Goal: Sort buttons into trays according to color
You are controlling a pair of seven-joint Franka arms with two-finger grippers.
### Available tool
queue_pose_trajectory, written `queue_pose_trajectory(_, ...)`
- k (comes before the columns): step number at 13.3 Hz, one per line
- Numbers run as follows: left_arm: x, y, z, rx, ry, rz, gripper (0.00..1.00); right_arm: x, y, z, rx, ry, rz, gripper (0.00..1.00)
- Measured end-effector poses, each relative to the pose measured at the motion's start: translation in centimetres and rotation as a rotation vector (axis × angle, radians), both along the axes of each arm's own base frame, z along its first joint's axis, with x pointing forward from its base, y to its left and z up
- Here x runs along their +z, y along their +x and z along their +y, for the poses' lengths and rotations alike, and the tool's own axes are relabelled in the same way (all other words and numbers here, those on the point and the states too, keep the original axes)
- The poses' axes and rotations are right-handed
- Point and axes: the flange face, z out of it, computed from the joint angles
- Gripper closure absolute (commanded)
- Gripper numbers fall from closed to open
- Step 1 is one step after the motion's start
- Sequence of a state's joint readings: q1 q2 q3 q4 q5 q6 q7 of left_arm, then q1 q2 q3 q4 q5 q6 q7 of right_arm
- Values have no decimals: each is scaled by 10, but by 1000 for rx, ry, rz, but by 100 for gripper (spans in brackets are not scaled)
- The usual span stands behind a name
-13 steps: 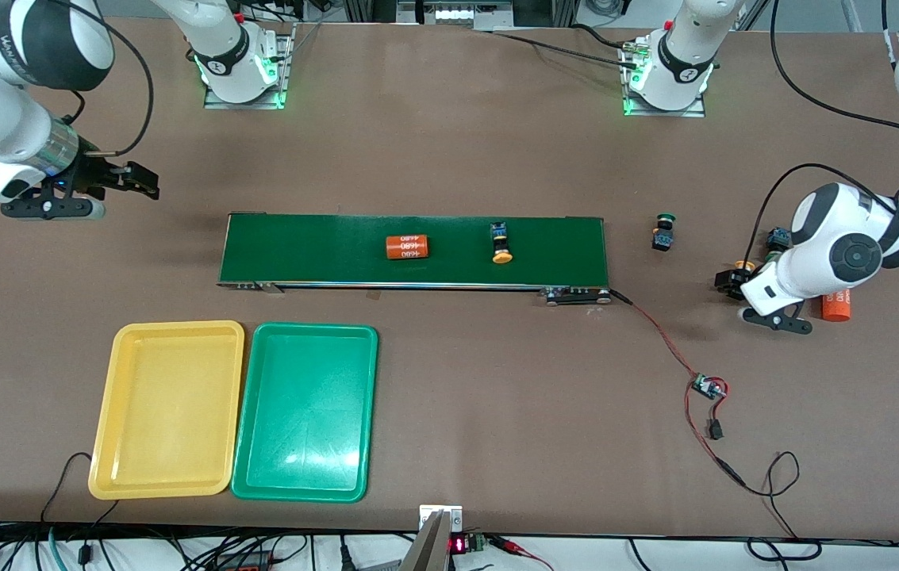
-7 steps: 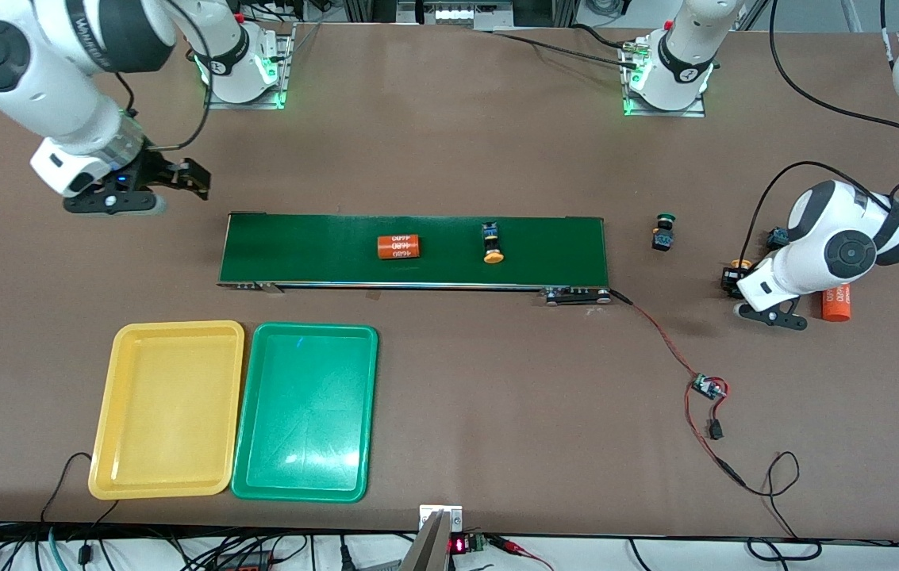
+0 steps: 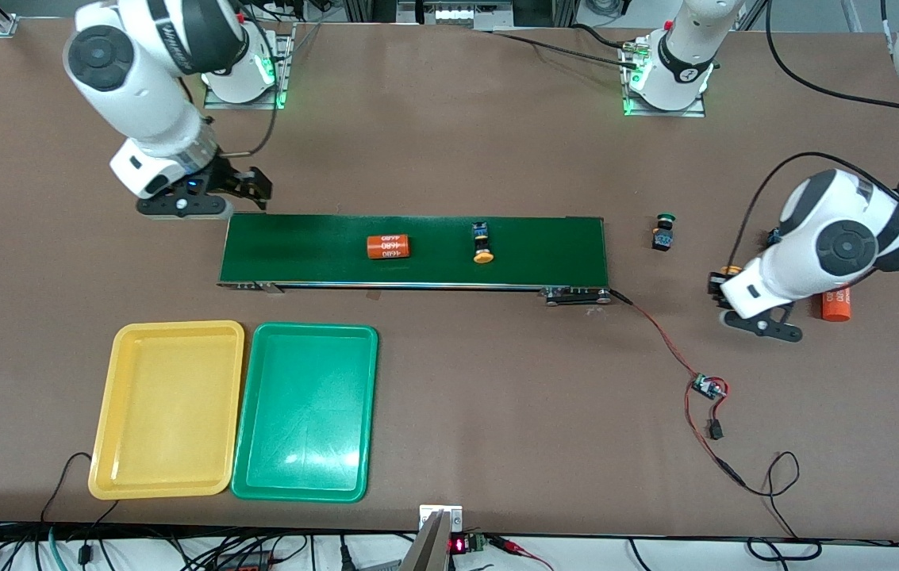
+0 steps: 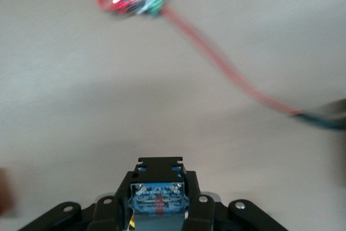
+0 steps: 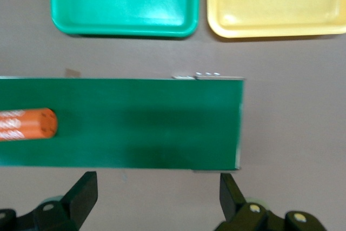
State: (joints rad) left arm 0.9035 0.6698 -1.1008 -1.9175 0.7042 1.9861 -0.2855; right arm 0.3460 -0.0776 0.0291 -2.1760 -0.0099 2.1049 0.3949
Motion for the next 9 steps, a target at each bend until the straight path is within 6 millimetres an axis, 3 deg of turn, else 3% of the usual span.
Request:
queue_pose_trajectory(2, 10, -5, -58, 53, -36, 28, 75, -1, 9, 30, -31, 7, -10, 0)
queue_pose_trajectory(5, 9, -28, -146, 144, -39, 56, 75, -8, 16, 63, -56, 8, -6, 0)
queue_pose_trajectory(7, 8, -50, -208, 172, -27, 44, 75, -14, 15, 71, -50, 4, 3, 0)
queue_pose_trajectory(9, 3, -67, -248, 197, -47, 25, 75, -17, 14, 74, -46, 2, 7, 0)
